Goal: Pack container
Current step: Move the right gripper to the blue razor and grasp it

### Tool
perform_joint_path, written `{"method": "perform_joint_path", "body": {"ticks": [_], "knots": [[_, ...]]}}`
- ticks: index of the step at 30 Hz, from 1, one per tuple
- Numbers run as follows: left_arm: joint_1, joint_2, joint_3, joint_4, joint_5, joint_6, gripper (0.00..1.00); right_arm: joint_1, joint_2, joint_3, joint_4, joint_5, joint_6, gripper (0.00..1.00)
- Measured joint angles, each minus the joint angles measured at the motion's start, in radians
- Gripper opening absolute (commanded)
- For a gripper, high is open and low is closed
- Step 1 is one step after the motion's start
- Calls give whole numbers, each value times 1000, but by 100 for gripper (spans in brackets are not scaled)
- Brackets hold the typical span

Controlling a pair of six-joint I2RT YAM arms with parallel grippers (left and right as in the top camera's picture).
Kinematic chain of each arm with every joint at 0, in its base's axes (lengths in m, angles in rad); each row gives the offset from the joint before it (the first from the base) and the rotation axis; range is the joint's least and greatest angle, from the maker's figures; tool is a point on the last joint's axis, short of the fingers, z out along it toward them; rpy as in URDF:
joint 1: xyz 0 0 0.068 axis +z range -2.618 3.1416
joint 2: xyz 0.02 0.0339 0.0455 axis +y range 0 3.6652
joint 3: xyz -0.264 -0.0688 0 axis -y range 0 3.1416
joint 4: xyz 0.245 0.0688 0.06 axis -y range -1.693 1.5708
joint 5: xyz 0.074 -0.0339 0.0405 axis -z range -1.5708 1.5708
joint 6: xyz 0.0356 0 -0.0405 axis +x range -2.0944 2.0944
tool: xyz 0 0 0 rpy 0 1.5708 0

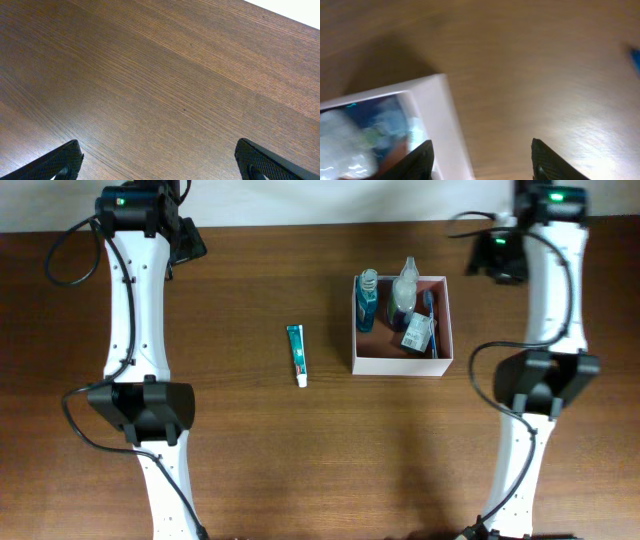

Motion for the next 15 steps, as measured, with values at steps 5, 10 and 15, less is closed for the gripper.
{"method": "perform_joint_path", "body": {"ticks": [5,10,15], "knots": [[0,0,0,0,0,0,99,-151,0,0,-42,12,-2,58],[0,0,0,0,0,0,99,-244,0,0,-44,20,-119,76],[0,0,0,0,0,0,99,-288,0,0,2,19,-255,88]]}}
